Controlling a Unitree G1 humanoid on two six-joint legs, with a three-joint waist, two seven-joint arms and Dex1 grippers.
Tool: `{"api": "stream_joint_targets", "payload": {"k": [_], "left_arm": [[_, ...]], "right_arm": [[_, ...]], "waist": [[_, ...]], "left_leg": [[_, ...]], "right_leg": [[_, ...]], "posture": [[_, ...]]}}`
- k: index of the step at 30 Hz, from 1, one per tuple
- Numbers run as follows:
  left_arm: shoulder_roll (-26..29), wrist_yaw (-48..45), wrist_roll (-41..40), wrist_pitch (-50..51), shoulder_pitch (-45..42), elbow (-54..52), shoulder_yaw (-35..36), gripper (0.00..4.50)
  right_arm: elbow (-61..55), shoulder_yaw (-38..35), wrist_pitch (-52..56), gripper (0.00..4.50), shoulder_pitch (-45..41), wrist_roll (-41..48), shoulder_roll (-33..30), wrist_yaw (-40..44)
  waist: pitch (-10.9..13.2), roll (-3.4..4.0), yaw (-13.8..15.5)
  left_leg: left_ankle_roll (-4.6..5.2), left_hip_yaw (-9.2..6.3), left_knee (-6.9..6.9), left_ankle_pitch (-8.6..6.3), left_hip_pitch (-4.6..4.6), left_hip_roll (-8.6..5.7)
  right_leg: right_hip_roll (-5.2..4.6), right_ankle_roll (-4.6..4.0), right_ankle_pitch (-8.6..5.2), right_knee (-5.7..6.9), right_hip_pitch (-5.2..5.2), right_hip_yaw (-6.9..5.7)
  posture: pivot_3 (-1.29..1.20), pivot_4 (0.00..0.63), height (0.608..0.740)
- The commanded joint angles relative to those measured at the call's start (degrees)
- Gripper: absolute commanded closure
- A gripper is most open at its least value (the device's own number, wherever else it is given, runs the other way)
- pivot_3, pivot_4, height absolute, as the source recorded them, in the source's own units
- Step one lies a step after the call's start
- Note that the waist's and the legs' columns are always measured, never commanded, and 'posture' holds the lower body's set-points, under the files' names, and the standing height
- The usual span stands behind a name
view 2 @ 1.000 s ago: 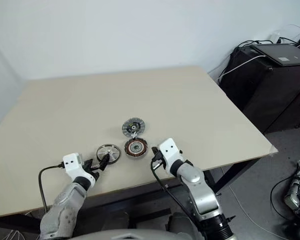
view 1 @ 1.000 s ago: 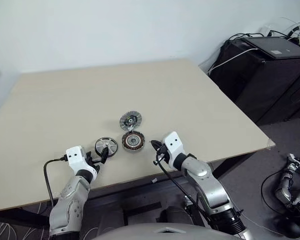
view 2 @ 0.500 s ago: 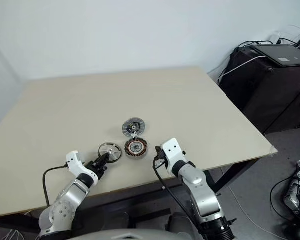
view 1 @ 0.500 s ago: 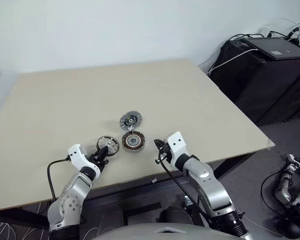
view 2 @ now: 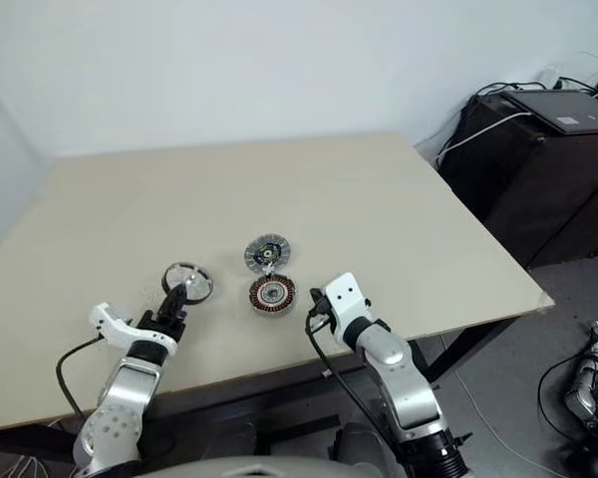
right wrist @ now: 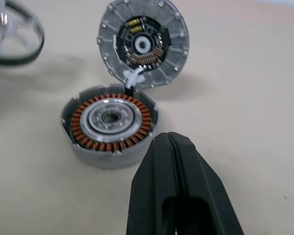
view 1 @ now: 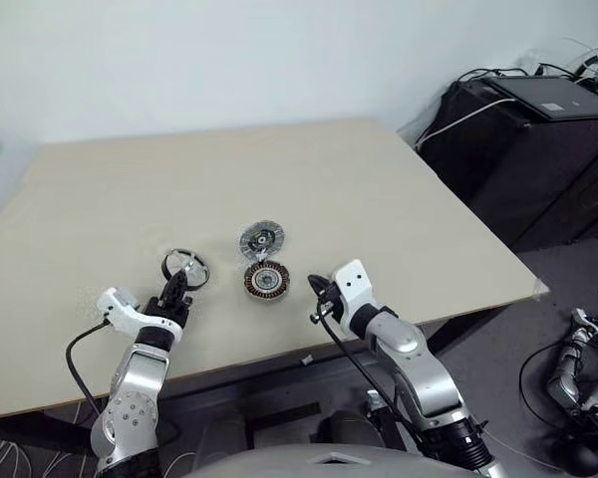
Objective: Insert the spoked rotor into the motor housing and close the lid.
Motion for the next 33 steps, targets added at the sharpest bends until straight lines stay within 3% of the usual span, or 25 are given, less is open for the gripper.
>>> {"api": "stream_joint_targets", "payload": {"k": [1, 10, 20, 33], "left_arm": [[-2.6, -4.7, -9.3, 4.9, -1.7, -3.0, -4.6, 4.06], [-0.2, -5.7, -16.4, 14.0, -4.9, 3.4, -11.1, 4.06], [0.1, -4.0, -9.0, 12.7, -7.7, 12.6, -10.8, 4.06], [-1.6, -4.2, -5.4, 8.8, -8.8, 16.3, -8.6, 4.06]], "right_arm": [[-2.0, -1.3, -0.1, 4.50, -0.7, 0.7, -0.3, -0.4], [-4.6, -2.1, 0.1, 4.50, 2.2, 1.6, -1.6, -1.1], [-6.3, -3.7, 0.4, 4.50, 4.6, 1.7, -1.9, -2.8], [-6.6, -3.8, 0.8, 4.50, 4.4, 1.7, -2.3, -3.2]], "waist": [[0.0, -0.01, 0.0], [0.0, 0.01, -0.3], [0.0, 0.01, -0.3], [0.0, 0.01, -0.2]], "left_leg": [[0.02, 0.00, 0.04, -0.01, -0.01, 0.00], [0.04, -0.01, 0.08, 0.00, 0.03, 0.02], [0.02, -0.05, 0.11, 0.00, 0.04, 0.02], [0.02, -0.12, 0.11, -0.01, 0.03, 0.02]], "right_leg": [[0.00, 0.02, 0.01, 0.00, 0.01, 0.00], [0.11, 0.03, 0.02, 0.04, 0.06, 0.02], [0.12, 0.03, 0.02, 0.04, 0.08, 0.04], [0.11, 0.03, 0.02, 0.04, 0.07, 0.03]], "posture": [[0.00, 0.000, 0.740], [0.00, 0.000, 0.740], [0.00, 0.000, 0.740], [0.00, 0.000, 0.740]]}}
